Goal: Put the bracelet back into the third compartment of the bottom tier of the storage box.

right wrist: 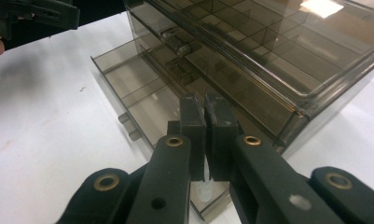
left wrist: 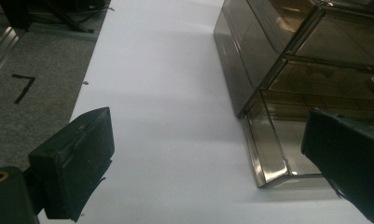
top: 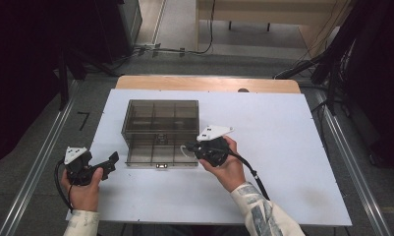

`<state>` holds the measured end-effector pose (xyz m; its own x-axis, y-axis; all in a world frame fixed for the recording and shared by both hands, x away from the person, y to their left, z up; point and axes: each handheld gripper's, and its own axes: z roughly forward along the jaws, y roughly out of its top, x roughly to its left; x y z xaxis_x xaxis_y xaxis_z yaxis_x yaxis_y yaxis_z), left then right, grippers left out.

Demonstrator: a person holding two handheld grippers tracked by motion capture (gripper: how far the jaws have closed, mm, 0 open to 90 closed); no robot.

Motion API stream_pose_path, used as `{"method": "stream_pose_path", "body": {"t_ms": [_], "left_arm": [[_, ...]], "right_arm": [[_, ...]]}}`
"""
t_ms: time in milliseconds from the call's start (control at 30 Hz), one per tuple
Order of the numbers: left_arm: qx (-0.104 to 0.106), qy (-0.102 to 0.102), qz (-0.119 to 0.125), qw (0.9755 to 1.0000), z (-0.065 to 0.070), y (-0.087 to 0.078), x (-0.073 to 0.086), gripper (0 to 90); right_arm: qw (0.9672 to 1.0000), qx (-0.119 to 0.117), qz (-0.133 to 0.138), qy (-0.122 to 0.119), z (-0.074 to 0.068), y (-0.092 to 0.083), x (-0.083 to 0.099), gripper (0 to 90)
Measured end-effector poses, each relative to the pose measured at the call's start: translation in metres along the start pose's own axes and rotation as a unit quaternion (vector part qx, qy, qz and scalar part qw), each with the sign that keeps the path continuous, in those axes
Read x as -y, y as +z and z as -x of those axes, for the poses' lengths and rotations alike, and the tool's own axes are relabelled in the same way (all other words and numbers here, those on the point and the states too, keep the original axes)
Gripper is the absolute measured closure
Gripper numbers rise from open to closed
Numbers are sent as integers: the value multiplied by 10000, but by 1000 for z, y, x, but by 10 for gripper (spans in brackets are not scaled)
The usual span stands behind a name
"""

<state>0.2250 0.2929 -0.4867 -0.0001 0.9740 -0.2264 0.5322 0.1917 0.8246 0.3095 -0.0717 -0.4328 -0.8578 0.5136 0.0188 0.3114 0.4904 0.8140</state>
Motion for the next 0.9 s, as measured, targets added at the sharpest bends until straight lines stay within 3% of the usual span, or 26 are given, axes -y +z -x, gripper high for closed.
{"method": "stream_pose_path", "body": {"t_ms": [567, 900], "left_arm": [[3, -4, 3, 10000, -1, 0, 0, 31], [3, -3, 2, 10000, -1, -1, 0, 30]], "right_arm": [[9998, -70, -135, 92, 2, 25, 6, 853], [9995, 111, -292, 31, 4, 33, 9, 851]]}}
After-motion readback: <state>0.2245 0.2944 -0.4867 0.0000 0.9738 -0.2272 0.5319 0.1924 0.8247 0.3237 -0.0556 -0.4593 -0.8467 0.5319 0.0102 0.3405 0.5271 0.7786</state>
